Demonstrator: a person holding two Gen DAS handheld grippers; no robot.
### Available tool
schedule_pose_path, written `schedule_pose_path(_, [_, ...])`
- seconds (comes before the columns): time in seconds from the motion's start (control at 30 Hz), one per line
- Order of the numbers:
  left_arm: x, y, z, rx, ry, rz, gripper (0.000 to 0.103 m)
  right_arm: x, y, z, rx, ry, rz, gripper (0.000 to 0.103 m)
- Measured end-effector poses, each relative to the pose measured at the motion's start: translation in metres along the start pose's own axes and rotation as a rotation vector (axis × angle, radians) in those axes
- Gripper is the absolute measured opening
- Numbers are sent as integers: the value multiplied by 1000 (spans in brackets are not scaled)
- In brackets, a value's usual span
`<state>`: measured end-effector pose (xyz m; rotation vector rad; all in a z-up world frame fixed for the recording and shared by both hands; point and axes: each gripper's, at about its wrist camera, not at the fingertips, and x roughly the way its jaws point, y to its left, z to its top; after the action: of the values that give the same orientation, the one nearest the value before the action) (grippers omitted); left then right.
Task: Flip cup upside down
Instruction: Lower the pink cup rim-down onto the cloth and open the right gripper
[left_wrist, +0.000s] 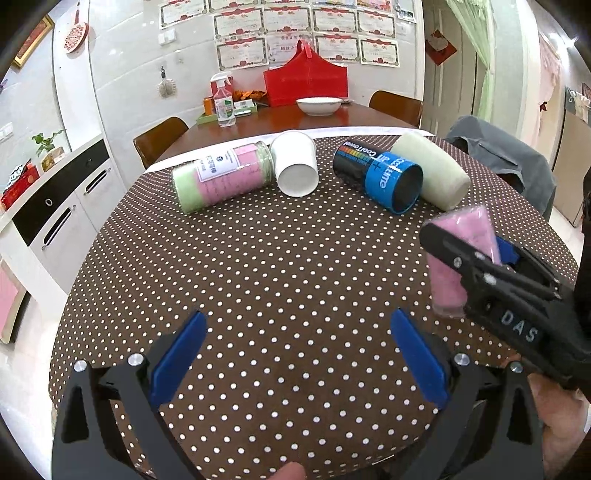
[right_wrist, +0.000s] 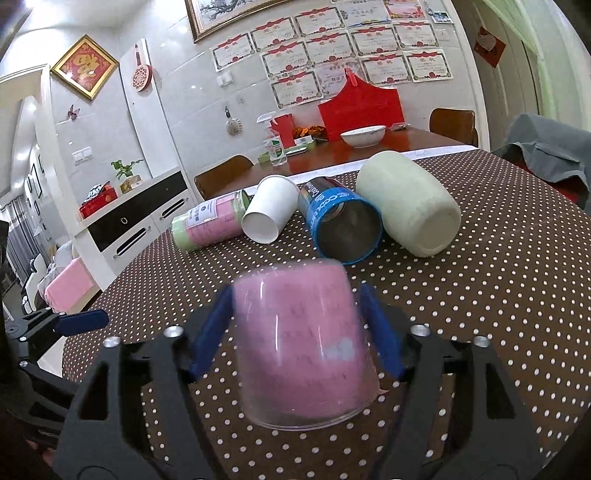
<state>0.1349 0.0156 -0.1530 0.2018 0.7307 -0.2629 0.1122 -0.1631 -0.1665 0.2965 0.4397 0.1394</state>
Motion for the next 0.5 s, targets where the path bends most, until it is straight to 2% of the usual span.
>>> schedule_pose_path(0.27, [-12, 1, -9, -7, -23, 6, 98, -11, 7, -11, -16, 0, 6, 80])
schedule_pose_path(0.4, [-19, 1, -14, -7, -32, 15, 98, -13, 13, 5, -63, 20, 7, 84])
schedule_pose_path(0.5, [-22, 6, -15, -17, -37, 22, 98, -8, 17, 22, -109, 79, 4, 86])
